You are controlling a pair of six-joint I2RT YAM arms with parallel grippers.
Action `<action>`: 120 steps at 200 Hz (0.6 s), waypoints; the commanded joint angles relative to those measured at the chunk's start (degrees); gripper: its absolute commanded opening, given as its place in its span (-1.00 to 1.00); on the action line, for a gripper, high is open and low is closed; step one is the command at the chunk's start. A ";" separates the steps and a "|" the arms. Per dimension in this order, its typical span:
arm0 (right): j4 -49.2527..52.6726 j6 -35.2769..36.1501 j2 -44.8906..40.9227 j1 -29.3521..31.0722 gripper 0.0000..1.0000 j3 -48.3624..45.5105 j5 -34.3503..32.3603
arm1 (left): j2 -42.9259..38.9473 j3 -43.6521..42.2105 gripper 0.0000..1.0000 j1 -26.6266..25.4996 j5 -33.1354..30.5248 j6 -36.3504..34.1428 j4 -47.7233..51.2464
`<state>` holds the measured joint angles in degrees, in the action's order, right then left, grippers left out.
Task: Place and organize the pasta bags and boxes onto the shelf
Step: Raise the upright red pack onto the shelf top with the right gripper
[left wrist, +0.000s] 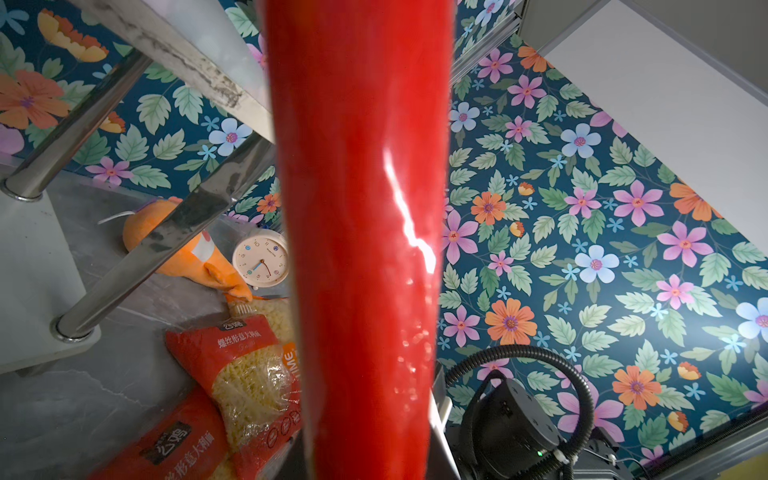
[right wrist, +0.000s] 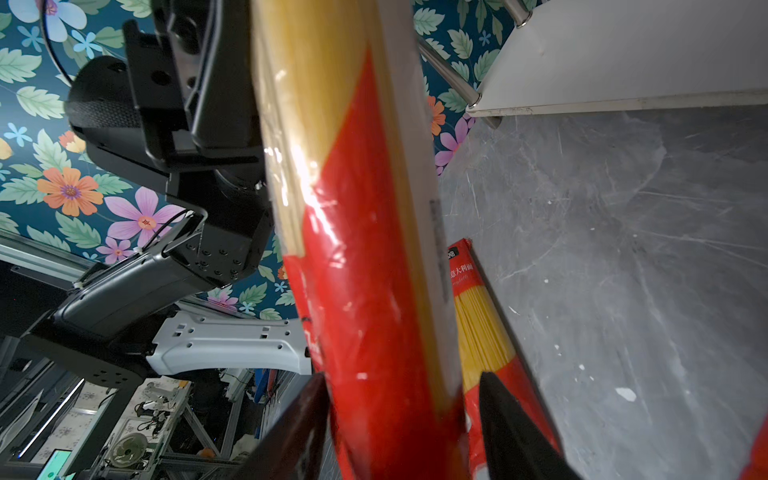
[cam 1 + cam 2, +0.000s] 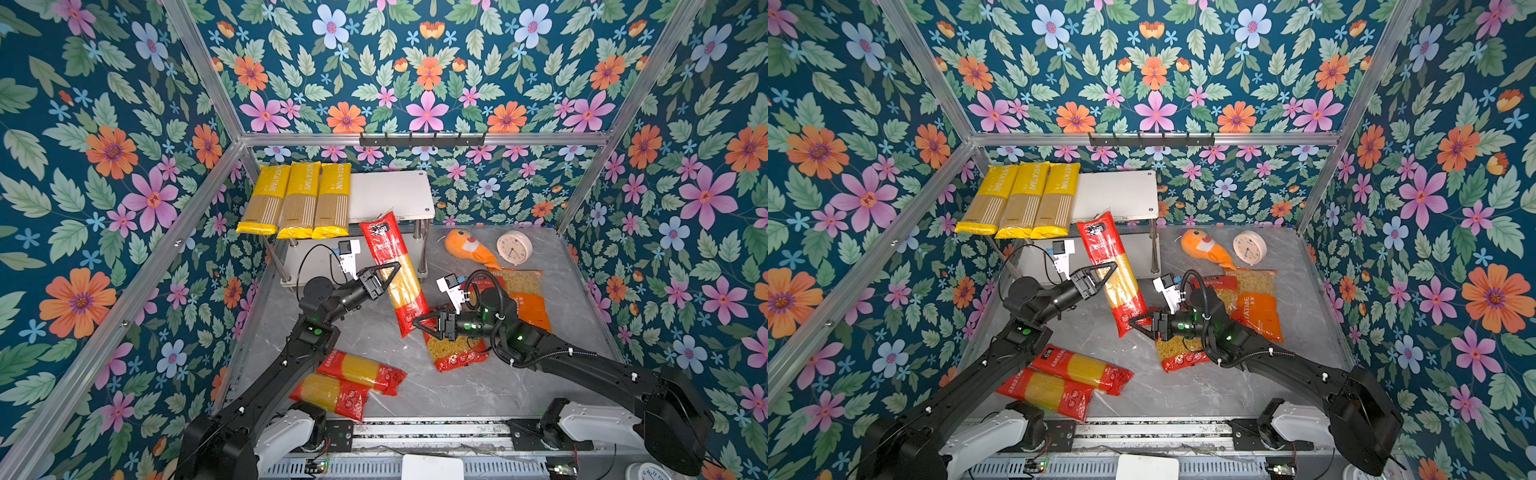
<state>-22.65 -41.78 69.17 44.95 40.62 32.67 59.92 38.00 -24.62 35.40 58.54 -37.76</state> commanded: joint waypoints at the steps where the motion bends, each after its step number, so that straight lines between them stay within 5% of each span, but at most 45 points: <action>1: -4.70 -0.44 0.06 0.14 0.14 0.58 0.50 | 0.35 0.50 -0.63 0.09 0.85 2.89 -7.27; 23: -6.64 -1.00 1.76 0.18 0.08 2.28 1.45 | 0.70 0.03 -0.63 0.09 0.96 3.94 -8.54; 56: -9.70 -1.91 3.89 0.62 -0.39 3.59 3.08 | 0.73 0.42 -0.56 0.26 0.57 3.71 -7.84; 79: -11.22 -2.14 3.47 0.66 -0.66 3.32 1.67 | 0.92 1.13 -0.39 0.65 0.77 4.03 -7.23; 120: -12.90 -3.64 3.24 0.59 -0.85 5.41 0.16 | 0.02 1.43 0.13 1.89 1.15 4.78 -6.71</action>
<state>-29.71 -44.82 72.64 45.47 44.14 33.71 60.90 39.03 -23.29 35.83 62.81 -39.31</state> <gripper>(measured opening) 0.140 0.509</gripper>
